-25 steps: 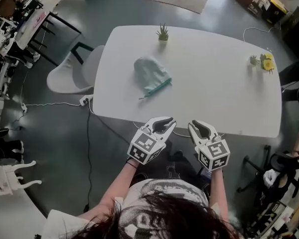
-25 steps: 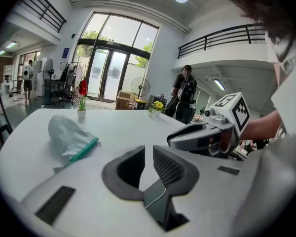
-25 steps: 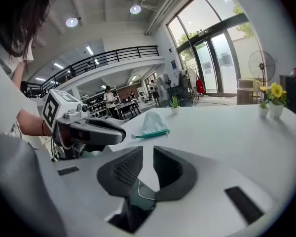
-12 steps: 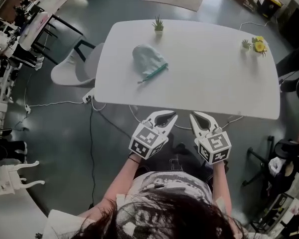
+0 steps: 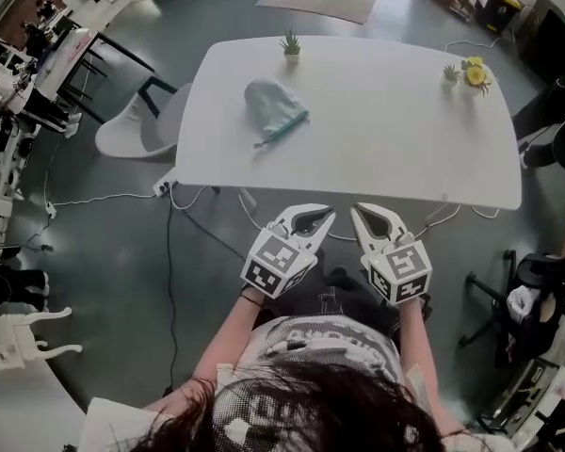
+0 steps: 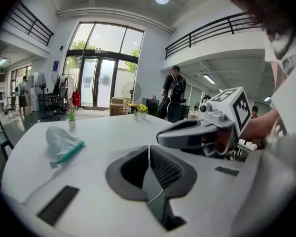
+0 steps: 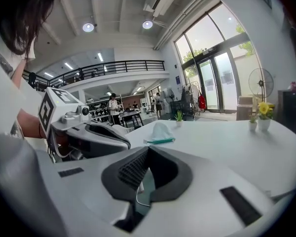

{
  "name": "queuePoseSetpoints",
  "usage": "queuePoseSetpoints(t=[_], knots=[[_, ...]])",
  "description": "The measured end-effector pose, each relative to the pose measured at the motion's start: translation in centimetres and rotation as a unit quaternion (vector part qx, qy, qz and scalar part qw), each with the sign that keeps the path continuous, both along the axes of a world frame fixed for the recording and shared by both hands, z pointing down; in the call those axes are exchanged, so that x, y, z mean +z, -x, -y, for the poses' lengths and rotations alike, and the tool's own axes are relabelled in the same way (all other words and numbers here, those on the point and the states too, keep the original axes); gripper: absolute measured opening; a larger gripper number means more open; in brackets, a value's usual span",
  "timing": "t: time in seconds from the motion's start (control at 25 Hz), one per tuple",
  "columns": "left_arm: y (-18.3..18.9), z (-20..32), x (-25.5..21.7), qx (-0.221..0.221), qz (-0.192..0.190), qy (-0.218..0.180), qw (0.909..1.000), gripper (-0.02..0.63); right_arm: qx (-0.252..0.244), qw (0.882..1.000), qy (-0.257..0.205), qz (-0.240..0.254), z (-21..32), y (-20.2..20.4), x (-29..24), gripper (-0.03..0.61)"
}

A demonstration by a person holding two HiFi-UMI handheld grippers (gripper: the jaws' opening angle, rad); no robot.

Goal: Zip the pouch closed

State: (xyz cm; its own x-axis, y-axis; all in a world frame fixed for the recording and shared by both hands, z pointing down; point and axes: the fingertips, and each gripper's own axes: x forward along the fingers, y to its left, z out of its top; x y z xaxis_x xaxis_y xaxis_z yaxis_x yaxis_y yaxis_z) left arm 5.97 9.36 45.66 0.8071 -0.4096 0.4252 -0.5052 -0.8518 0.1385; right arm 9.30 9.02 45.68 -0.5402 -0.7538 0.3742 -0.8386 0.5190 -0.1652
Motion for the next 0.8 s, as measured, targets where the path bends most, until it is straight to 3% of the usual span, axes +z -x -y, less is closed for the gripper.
queuePoseSetpoints(t=[0.8], knots=[[-1.6, -2.6, -0.3, 0.005, 0.002, -0.006, 1.0, 0.018, -0.025, 1.0, -0.014, -0.005, -2.5, -0.5, -0.7, -0.006]])
